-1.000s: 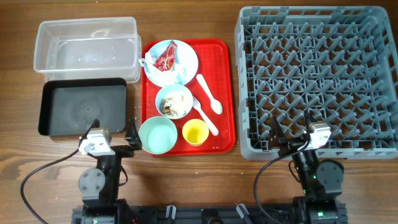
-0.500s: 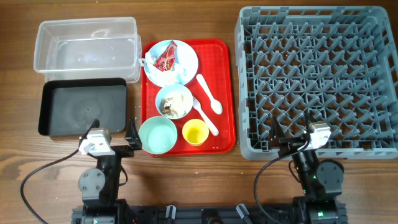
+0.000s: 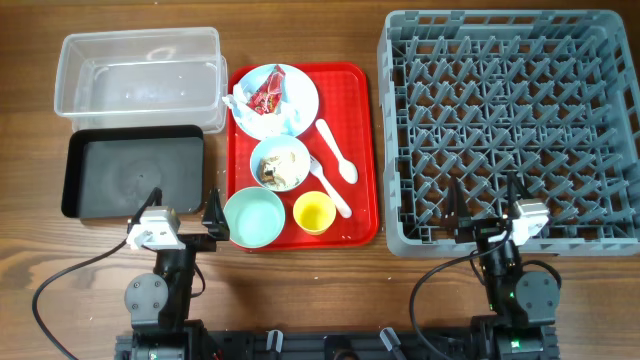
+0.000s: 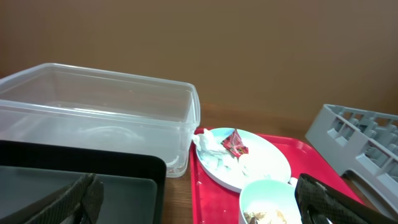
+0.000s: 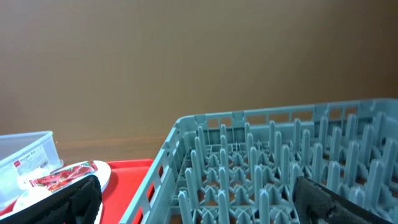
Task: Sort waste into correct bins and load items into the dishwasher rack
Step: 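Raise both arms from rest toward the red tray and rack, then grasp the red wrapper and tissue with the left gripper, drop into clear bin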
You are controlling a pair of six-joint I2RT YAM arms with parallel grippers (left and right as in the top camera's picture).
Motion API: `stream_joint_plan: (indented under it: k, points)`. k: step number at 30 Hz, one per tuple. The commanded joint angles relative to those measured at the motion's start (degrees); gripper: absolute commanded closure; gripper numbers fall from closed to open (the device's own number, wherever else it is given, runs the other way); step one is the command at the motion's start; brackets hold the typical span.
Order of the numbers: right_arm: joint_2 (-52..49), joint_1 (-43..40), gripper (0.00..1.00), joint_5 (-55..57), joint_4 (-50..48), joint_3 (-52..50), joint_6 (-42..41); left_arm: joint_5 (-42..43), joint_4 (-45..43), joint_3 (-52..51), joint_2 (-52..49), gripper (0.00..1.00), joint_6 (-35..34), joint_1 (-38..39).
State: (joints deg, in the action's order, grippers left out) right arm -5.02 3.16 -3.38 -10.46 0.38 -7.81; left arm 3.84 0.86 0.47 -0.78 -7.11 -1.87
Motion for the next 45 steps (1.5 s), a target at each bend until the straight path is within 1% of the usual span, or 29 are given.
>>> stream_joint_plan:
  k: [1,6,8,10,12,15,17,19,21,22,24,25,26,28,29,30,31,33,34,36,37,41,42,44,45]
  points:
    - [0.35,-0.17,0.00,-2.03,-0.68,2.73,7.19,2.78,-0.42,1.31,0.39,0.00,0.28,0.15]
    - [-1.03,-0.17,0.00,-2.03,-0.72,7.52,9.40,2.78,-0.37,5.66,0.17,0.00,0.28,0.15]
    - [-3.32,-0.17,0.00,-2.05,-0.72,9.44,9.62,2.78,-0.13,7.74,-0.96,0.00,0.28,0.15]
    - [-6.99,-0.17,0.00,-2.75,-0.96,12.33,12.76,2.80,0.48,10.32,-4.07,0.00,0.28,0.15]
    - [-14.23,-0.17,0.00,-4.48,-1.09,16.48,16.20,4.55,3.04,15.23,-11.15,0.00,0.28,0.15]
    - [-24.04,-0.17,0.00,-7.61,-0.83,22.34,16.83,6.58,5.60,22.77,-22.80,0.00,0.28,0.15]
    - [-31.76,-0.17,0.00,-8.83,-0.11,27.98,16.81,9.09,12.00,31.80,-34.07,0.00,0.28,0.15]
    - [-37.20,-0.17,0.00,-9.86,3.34,33.57,16.79,10.99,17.38,39.67,-43.50,0.00,0.28,0.15]
    - [-42.12,-0.17,0.00,-10.93,8.90,40.02,16.76,13.11,23.87,49.24,-53.86,0.00,0.28,0.15]
    - [-44.96,-0.17,0.00,-10.93,13.57,44.46,16.72,14.58,28.20,55.54,-59.95,0.00,0.26,0.15]
    - [-48.13,-0.17,0.00,-10.93,20.72,50.12,16.70,17.11,33.57,64.30,-68.11,0.00,0.28,0.15]
    - [-51.01,-0.17,0.00,-10.93,28.26,55.52,16.70,18.45,37.88,71.19,-73.99,0.00,0.28,0.15]
    - [-53.11,-0.17,0.00,-10.97,33.29,58.95,16.68,18.43,43.91,79.91,-80.94,0.00,0.31,0.59]
    - [-56.76,-0.17,0.00,-11.82,41.09,63.65,16.65,18.23,52.81,92.67,-90.75,0.00,0.94,1.99]
    - [-57.83,-0.17,0.00,-11.96,43.15,64.59,16.68,17.92,55.76,97.29,-94.53,0.00,0.94,2.86]
    - [-58.99,-0.17,0.00,-12.39,44.74,65.07,16.74,17.38,58.29,101.88,-98.79,0.00,0.96,4.04]
    - [-60.24,-0.17,0.00,-13.11,44.92,64.96,16.00,17.14,58.36,104.67,-103.25,0.00,0.94,5.62]
    - [-61.81,-0.17,0.00,-13.70,45.55,64.96,10.40,17.92,54.97,104.61,-106.81,0.00,0.20,6.71]
    - [-62.62,-0.17,0.00,-14.10,45.86,64.96,7.28,18.67,54.80,104.59,-108.93,0.00,0.26,7.41]
    - [-63.30,-0.17,0.00,-15.39,46.56,64.96,7.43,18.34,53.09,104.59,-112.28,0.00,1.42,9.16]
    - [-63.49,-0.17,0.00,-15.39,46.58,64.96,7.41,16.15,52.63,104.59,-114.03,0.00,1.29,10.27]
    - [-64.00,-0.17,0.00,-15.37,46.75,64.96,7.43,-1.11,52.74,104.59,-118.66,0.00,-9.27,15.17]
    - [-64.15,-0.17,0.00,-15.37,46.77,64.96,7.43,-4.92,52.43,104.59,-119.73,0.00,-10.93,16.46]
    - [-64.37,-0.17,0.00,-15.37,47.12,64.85,7.41,-7.78,51.21,104.59,-121.72,0.00,-11.15,17.53]
    - [-64.54,-0.17,0.00,-15.39,47.36,64.85,7.41,-7.87,50.40,104.59,-122.84,0.00,-11.10,17.55]
